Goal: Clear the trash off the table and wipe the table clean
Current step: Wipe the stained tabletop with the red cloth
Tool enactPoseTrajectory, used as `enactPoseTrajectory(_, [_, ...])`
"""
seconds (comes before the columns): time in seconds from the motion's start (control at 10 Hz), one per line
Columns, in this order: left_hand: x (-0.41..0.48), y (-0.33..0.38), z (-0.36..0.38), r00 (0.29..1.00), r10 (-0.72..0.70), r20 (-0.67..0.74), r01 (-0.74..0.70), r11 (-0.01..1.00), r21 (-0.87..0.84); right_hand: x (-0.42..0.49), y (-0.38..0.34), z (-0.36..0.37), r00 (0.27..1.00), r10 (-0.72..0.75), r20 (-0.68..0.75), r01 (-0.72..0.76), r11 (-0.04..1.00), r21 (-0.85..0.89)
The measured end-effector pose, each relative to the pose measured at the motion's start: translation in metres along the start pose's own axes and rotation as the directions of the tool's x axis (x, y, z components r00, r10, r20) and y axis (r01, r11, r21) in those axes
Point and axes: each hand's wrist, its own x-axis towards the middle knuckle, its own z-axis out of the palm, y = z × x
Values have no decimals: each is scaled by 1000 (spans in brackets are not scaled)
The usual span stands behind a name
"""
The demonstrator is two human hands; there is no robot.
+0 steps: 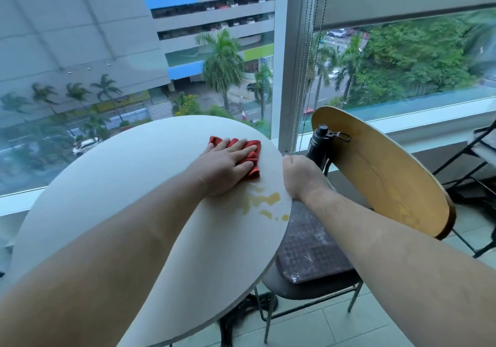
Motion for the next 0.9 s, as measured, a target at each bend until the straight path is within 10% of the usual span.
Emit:
enactPoseTrajectory(0.4, [-34,43,27,980,197,-4,-197,980,-20,-7,12,-4,999,-50,9,49,994,101])
enactPoseTrajectory(0.9, [-44,61,25,996,-67,-57,63,996,-58,-15,9,-20,992,-83,100,84,996,-12])
